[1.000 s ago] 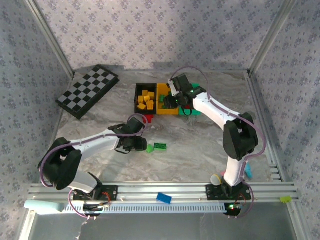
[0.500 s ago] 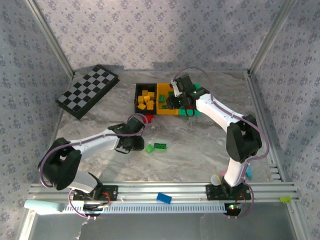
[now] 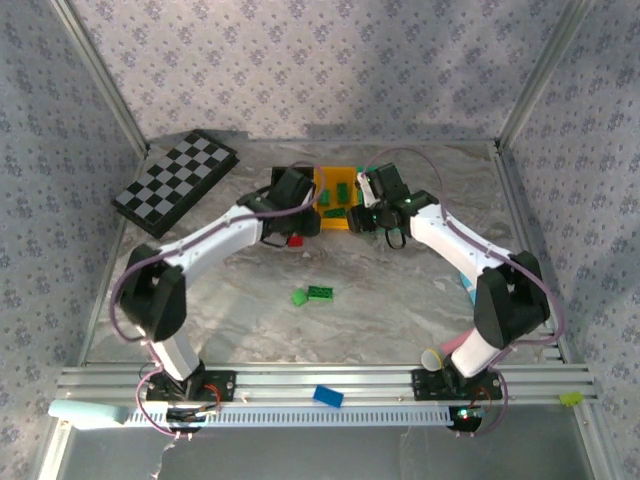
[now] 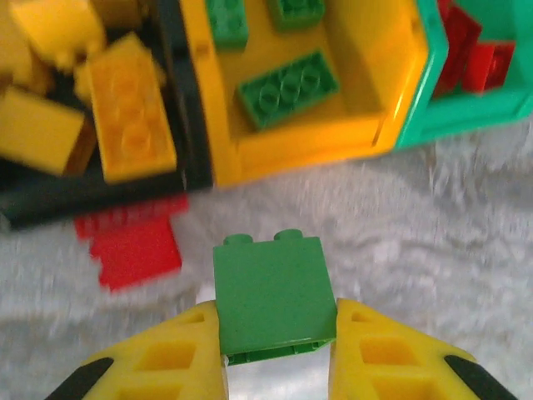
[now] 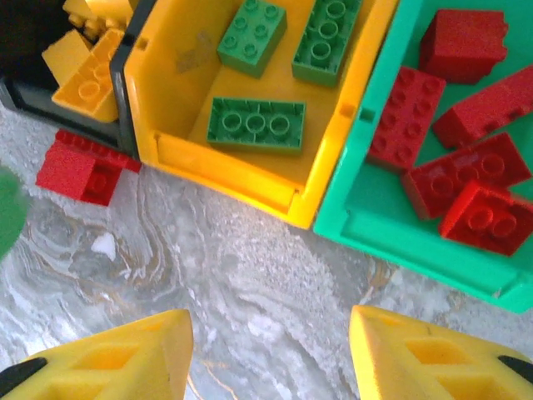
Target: Sort the legos into containers by color
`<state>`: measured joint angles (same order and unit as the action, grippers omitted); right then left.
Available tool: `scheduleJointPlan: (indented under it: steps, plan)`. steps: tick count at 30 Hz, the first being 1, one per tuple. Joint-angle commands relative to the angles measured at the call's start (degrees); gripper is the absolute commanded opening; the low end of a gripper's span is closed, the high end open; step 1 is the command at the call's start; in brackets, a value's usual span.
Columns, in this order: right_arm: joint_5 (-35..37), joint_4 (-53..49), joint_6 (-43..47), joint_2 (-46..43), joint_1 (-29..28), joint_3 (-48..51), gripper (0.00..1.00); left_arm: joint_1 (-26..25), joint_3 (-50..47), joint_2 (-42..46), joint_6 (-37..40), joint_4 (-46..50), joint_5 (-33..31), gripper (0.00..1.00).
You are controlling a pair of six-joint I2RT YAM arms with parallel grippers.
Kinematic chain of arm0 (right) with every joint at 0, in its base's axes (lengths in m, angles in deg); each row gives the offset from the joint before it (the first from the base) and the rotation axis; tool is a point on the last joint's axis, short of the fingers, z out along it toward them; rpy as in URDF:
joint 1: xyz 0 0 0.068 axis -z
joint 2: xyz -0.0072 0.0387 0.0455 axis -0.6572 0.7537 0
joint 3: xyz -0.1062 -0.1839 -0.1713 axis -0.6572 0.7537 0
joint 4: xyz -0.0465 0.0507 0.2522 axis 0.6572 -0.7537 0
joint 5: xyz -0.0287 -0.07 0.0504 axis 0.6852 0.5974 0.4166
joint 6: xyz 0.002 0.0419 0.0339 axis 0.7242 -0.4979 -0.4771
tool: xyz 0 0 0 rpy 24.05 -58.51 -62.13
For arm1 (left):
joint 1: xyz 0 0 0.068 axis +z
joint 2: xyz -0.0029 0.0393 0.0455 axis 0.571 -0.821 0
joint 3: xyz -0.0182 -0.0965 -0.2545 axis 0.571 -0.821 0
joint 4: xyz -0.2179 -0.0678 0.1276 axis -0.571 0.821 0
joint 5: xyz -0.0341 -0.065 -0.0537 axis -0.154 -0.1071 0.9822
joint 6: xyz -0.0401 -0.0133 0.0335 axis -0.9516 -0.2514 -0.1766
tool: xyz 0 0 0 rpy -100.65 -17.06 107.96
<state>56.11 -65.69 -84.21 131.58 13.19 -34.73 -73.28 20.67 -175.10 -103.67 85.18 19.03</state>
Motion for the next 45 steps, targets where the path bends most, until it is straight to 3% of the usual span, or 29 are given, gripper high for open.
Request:
scheduleJointPlan:
  steps: [1,9,14,19,29,38,42,45]
  plan:
    - [0.2,-1.1,-1.7,-3.9,0.4,4.6,0.54,2.1,9.3,-7.0,3.9,2.0,2.2,0.28]
    - [-4.8,-0.1,-2.8,-8.5,-2.4,12.4,0.54,3.0,37.6,-27.0,8.2,11.3,2.2,0.30]
    - [-8.0,-1.3,0.6,-8.8,-11.1,14.6,0.55,3.3,45.5,-32.3,8.9,15.5,1.3,0.62]
    - [-11.9,0.1,3.2,-7.6,-18.5,18.1,0.61,3.2,38.6,-26.3,8.6,12.1,0.7,0.78]
    - [-6.2,-0.2,8.4,4.7,-22.3,11.1,0.73,3.2,16.5,-7.9,6.6,3.1,-0.4,0.79]
    - [-5.4,-1.7,12.4,11.1,-22.7,5.8,0.73,3.4,0.8,4.5,3.5,-0.7,-2.9,0.79]
    - [-6.1,-2.5,13.1,13.7,-23.1,4.2,0.70,3.9,-2.8,7.1,2.5,-1.4,-3.1,0.79]
    - [-5.7,-3.0,13.0,14.7,-23.4,3.7,0.55,4.5,-4.8,8.4,1.9,-1.9,-2.8,0.79]
